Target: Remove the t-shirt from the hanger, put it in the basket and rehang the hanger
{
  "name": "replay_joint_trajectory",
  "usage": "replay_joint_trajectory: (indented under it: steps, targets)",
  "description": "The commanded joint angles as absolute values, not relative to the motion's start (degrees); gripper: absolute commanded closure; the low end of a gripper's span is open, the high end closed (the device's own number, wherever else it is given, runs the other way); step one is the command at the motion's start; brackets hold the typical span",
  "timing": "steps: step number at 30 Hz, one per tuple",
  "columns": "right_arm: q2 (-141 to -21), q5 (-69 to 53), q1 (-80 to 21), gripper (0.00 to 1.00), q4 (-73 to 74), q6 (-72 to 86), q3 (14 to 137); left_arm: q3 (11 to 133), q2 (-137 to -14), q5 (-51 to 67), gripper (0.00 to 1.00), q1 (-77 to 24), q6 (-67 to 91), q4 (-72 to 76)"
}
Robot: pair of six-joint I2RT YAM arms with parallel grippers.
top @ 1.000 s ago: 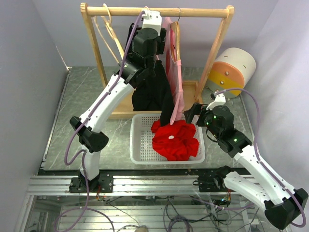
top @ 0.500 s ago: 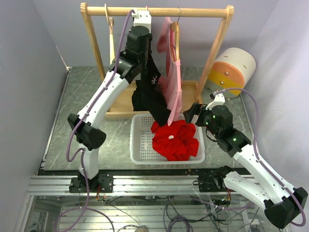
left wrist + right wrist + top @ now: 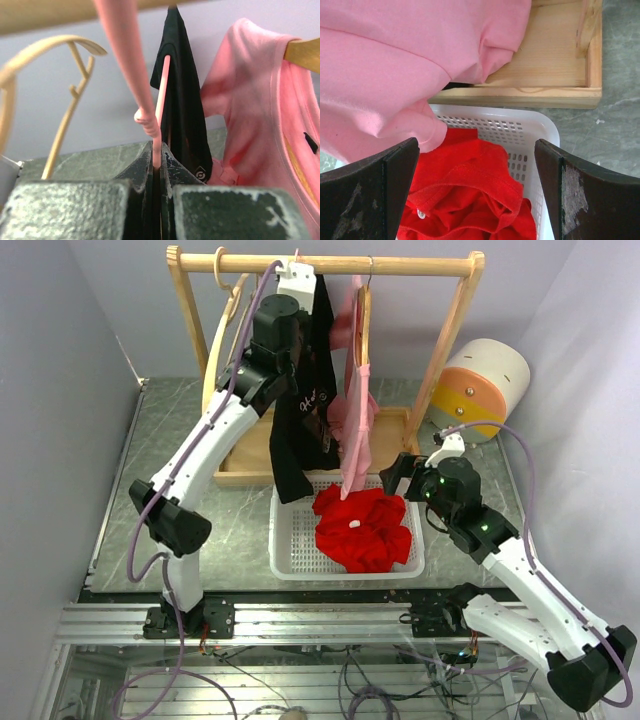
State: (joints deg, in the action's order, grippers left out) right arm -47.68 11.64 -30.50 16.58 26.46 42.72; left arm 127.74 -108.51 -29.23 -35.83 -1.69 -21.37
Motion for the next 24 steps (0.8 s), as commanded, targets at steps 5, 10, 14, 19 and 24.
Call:
replay_joint_trajectory:
  steps: [5,10,14,19,24]
  targets:
    - [-45.91,17.21,-30.76,0.0,14.9,22.29,46.0,129.84,-99.23,-23.81,0.93,-35.67,-11.89,-15.17]
    - [-46.94,18.64,-30.76,0.0,14.98,20.92,48.02,131.52,-96.73,-21.93,0.93,-35.64,-14.25,-23.25]
    - [-47.57,18.26,-30.76,0.0,14.74,19.93,49.72,128.44,-93.57,-21.78,0.93,-35.64,-15.86,-29.34]
    - [-48.28,16.82,-30.76,0.0,12.13,18.08,52.03,119.25,-87.57,-19.13,0.93,-35.68,-16.52,-33.3]
    - [-49.4,12.24,-30.76,0.0,6.16,15.66,55.87,111.62,-79.66,-19.09,0.93,-35.68,-16.81,-34.96]
